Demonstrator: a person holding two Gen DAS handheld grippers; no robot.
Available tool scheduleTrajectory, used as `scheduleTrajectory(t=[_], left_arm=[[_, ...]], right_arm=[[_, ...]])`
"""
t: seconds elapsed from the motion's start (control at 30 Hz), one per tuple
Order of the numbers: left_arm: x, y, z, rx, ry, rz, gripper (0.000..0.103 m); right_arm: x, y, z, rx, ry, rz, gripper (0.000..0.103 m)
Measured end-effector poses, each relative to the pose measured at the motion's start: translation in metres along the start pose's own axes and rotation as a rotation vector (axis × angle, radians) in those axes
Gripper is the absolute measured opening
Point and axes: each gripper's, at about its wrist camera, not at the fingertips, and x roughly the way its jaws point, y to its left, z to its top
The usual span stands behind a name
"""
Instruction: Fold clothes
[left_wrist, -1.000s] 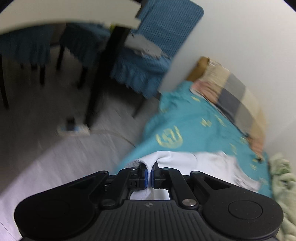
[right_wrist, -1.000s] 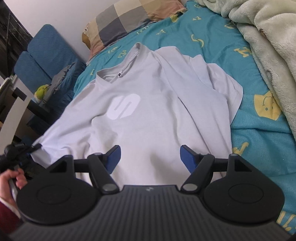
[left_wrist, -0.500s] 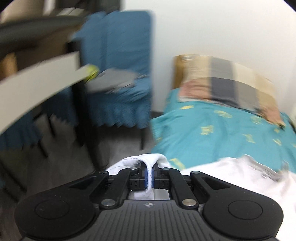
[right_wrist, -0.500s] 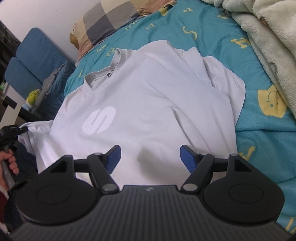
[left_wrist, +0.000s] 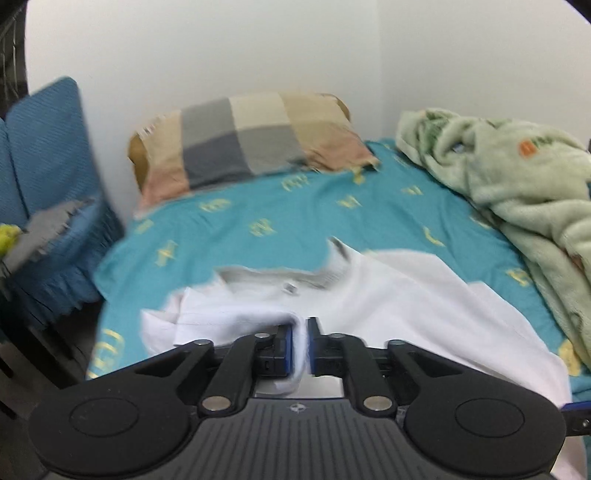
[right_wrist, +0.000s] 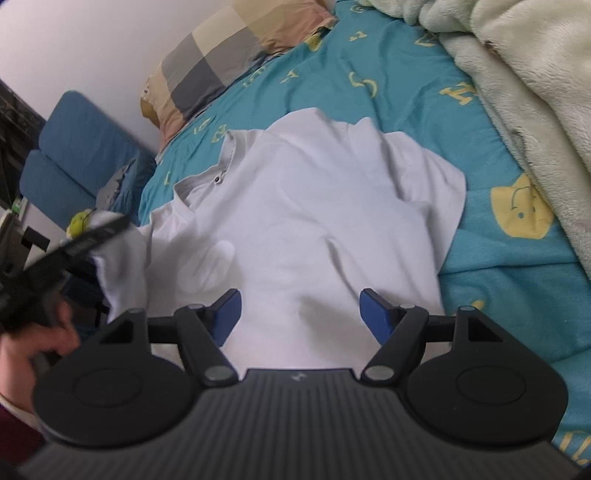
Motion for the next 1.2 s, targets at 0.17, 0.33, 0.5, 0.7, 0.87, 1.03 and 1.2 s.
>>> scheduleTrajectory(t=[0.17, 0.33, 0.5, 0.7, 0.87, 1.03, 1.2], left_arm=[[-0.021, -0.013, -0.043, -0.063, 0.041, -0.007, 0.049], [-0.097, 0.002, -0.096, -0.136, 0.107, 0.095, 0.067], [-0.163, 0.008, -0.167, -0.208, 0.262, 0.176, 0.070], [-0.192, 0.006, -0.214, -0.226, 0.319, 0.204, 0.070], [-0.170, 0.009, -0.231, -0.232, 0.405, 0.166, 0.062], [-0.168, 0.006, -0.234, -0.179, 0.395, 0.139, 0.025], [-0.188, 0.008, -0.225, -0.132, 0.420, 0.085, 0.004]], right_arm=[[0.003, -0.014, 0.007, 0.029, 0.009, 0.021, 0.073], [0.012, -0.001, 0.014, 0.002, 0.016, 0.107, 0.074], [0.031, 0.023, 0.022, -0.028, 0.053, 0.208, 0.074], [0.059, 0.056, 0.037, -0.056, 0.080, 0.302, 0.073], [0.111, 0.081, 0.057, -0.089, 0.056, 0.250, 0.071], [0.164, 0.091, 0.059, -0.115, 0.056, 0.227, 0.056], [0.189, 0.097, 0.048, -0.172, 0.060, 0.203, 0.013]])
